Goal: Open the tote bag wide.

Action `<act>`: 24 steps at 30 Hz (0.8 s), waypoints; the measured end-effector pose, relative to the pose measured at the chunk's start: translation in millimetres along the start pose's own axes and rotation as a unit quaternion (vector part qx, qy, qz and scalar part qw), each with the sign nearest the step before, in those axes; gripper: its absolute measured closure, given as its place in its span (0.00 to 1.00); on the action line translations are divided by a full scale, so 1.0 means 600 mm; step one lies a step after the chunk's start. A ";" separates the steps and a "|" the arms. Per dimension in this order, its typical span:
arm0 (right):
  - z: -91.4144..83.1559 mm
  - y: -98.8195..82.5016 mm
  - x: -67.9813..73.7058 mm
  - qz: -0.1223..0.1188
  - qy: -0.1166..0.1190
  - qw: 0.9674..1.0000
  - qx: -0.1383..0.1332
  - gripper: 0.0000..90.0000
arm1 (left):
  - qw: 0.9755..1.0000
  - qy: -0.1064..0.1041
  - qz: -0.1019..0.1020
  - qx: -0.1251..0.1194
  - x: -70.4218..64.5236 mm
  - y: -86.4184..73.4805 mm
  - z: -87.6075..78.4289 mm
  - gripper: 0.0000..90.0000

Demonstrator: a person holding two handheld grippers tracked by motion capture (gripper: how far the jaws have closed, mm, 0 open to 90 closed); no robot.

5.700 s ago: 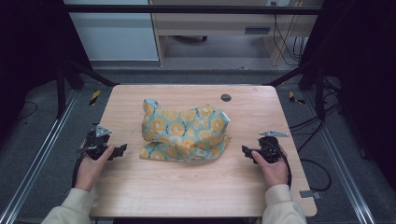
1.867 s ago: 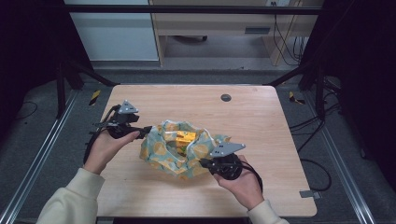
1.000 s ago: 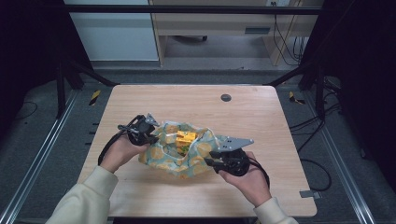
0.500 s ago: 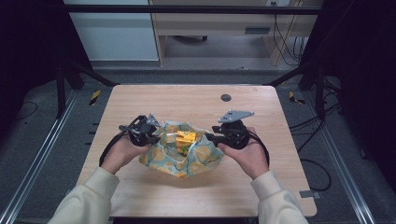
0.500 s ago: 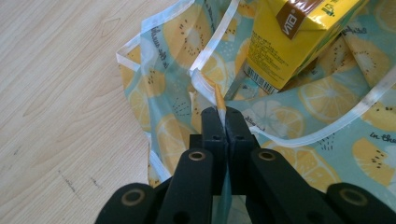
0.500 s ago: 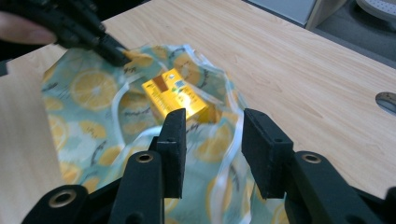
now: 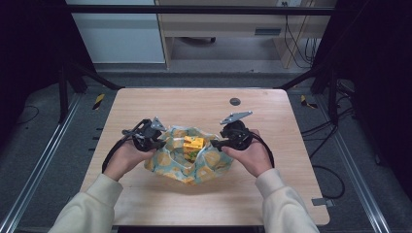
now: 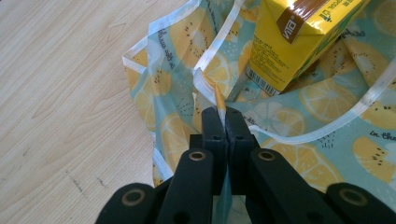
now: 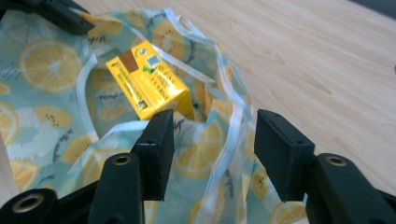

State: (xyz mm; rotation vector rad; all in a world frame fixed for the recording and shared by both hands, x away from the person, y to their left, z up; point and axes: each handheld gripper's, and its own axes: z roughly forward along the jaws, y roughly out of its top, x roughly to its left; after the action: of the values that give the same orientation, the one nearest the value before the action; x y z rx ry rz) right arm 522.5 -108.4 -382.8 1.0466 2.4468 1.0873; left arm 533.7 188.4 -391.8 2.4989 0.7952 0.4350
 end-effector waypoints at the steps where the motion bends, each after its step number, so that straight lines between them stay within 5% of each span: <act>1: 0.000 -0.003 0.000 -0.001 0.002 1.000 0.002 0.55 | 1.000 -0.001 -0.001 -0.001 0.000 0.000 0.000 0.99; 4: 0.001 -0.008 -0.001 0.001 0.004 1.000 0.009 0.59 | 1.000 0.002 -0.001 -0.005 0.000 0.001 -0.001 0.99; 6: 0.000 -0.013 -0.002 -0.002 0.011 1.000 0.012 0.76 | 1.000 0.004 0.000 -0.007 -0.002 0.004 -0.003 1.00; 10: -0.003 -0.014 -0.002 -0.008 0.011 1.000 -0.002 0.96 | 0.999 0.013 -0.006 -0.029 -0.004 0.007 -0.010 1.00; 17: -0.030 -0.009 0.001 -0.011 -0.001 0.999 -0.048 0.99 | 0.996 0.032 -0.018 -0.075 -0.001 0.010 -0.042 1.00; 24: -0.090 -0.016 0.018 -0.027 -0.009 0.994 -0.103 1.00 | 0.992 0.041 -0.016 -0.119 -0.006 0.003 -0.096 1.00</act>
State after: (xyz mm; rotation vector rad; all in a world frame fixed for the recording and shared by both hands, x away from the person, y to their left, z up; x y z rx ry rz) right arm 483.3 -134.0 -352.2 0.9180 2.2759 1.2737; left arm 506.9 204.7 -343.5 2.2567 0.7658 0.5886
